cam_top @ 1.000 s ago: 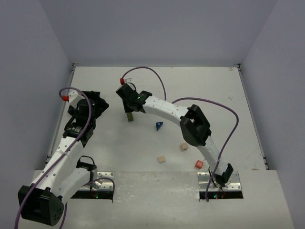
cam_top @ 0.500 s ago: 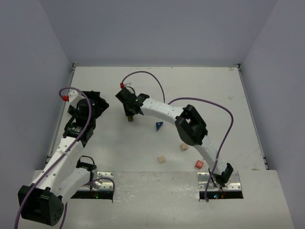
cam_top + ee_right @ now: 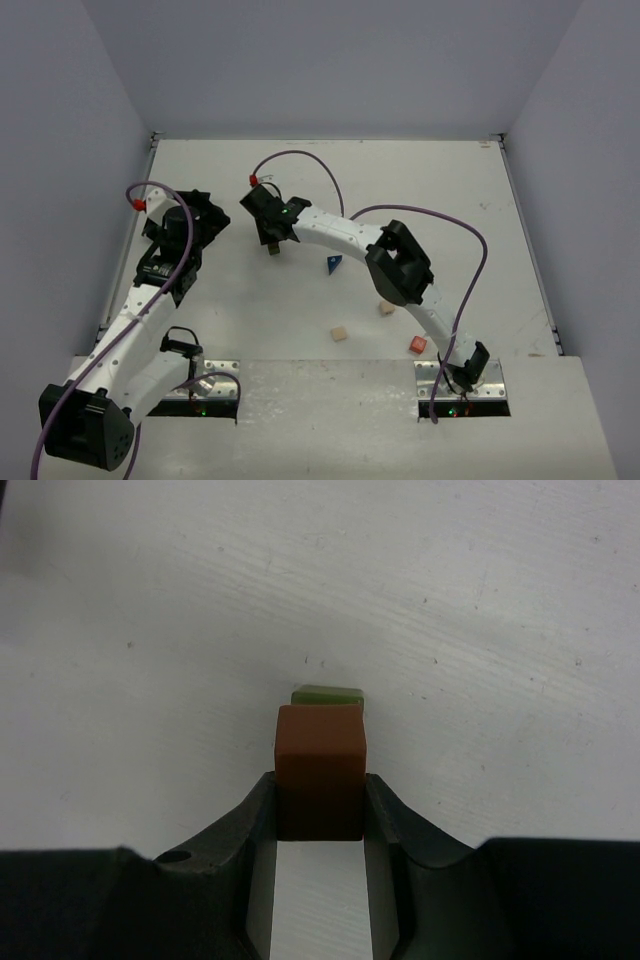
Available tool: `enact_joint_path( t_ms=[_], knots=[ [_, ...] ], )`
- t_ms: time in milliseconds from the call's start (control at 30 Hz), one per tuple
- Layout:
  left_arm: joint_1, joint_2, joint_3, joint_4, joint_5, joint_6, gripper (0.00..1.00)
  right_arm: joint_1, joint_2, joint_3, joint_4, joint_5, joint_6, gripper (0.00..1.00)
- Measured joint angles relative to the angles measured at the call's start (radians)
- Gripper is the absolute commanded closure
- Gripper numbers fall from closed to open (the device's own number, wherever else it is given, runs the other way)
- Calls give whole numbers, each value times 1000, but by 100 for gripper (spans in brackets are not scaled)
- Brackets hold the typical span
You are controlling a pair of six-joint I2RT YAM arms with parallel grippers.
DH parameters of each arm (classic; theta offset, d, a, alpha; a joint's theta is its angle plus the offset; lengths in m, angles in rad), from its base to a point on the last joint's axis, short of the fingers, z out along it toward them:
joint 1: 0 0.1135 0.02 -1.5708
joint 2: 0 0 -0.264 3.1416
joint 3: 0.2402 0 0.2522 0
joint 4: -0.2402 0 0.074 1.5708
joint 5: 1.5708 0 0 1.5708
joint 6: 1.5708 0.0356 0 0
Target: Build the wood block tower
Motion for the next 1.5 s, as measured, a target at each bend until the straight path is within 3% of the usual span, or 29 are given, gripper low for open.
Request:
enact_joint_path(
  t_ms=[1500],
  knots=[
    [0, 2, -13, 9, 9, 0, 0, 4, 32, 43, -35, 3, 4, 62]
  ],
)
